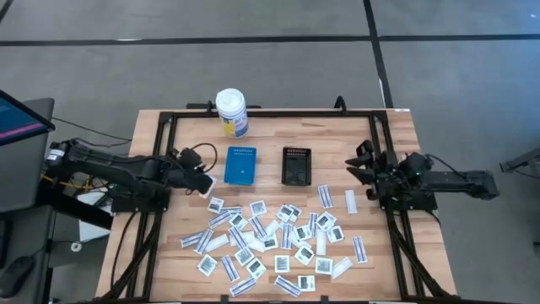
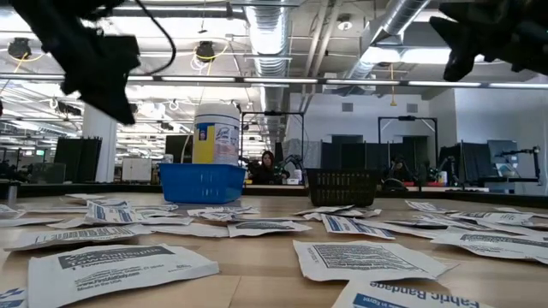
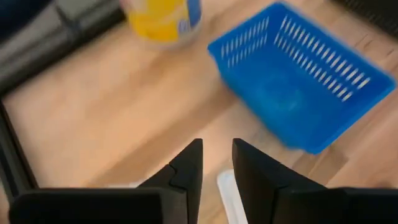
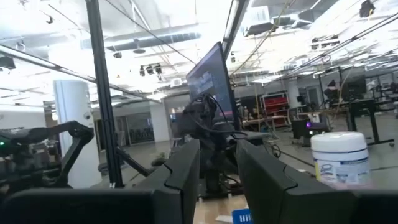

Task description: Pick & Place First Aid Supplies

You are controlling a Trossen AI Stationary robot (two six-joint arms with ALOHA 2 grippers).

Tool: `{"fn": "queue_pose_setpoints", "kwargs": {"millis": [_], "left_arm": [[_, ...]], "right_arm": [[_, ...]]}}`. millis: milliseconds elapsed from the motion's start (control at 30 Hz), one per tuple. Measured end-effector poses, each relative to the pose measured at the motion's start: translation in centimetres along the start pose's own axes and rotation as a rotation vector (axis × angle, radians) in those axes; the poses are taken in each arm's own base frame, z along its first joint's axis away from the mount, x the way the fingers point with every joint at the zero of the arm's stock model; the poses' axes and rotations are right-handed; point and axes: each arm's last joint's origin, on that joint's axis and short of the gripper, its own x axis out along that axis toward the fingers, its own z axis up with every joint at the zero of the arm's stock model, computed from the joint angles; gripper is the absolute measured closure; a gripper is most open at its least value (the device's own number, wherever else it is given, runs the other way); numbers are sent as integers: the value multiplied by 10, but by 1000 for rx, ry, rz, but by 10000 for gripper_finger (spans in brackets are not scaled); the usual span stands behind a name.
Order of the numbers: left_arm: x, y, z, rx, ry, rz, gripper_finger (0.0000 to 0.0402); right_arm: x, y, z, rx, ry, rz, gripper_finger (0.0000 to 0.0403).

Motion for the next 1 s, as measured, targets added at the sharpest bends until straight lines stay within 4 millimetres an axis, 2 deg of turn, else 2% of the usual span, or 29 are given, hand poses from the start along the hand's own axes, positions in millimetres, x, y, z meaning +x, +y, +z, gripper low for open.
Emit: {"fn": "queue_pose_setpoints", "kwargs": {"millis": [133, 233, 400, 500, 600, 800, 900, 1000], "left_arm": [[19, 2, -14, -11, 116, -7, 313], [27, 4, -19, -14, 153, 23, 313], [33, 8, -20, -14, 185, 50, 311], [38, 12, -22, -36, 223, 49, 293], [43, 18, -27, -51, 249, 81, 258], [59, 24, -43, -87, 230, 96, 201], [66, 24, -50, -106, 183, 83, 191], [70, 27, -56, -95, 140, 140, 192]], "right_arm": [[16, 2, -1, 13, 73, -50, 301], [38, 6, 2, 17, 139, -58, 301], [76, 8, -4, -50, 279, -97, 301], [95, 8, -6, -74, 320, -104, 301], [112, 7, -4, -83, 333, -116, 301], [130, -2, -8, -94, 362, -158, 301], [134, -9, -10, -99, 373, -188, 301], [137, -15, -9, -104, 373, -214, 301]]}}
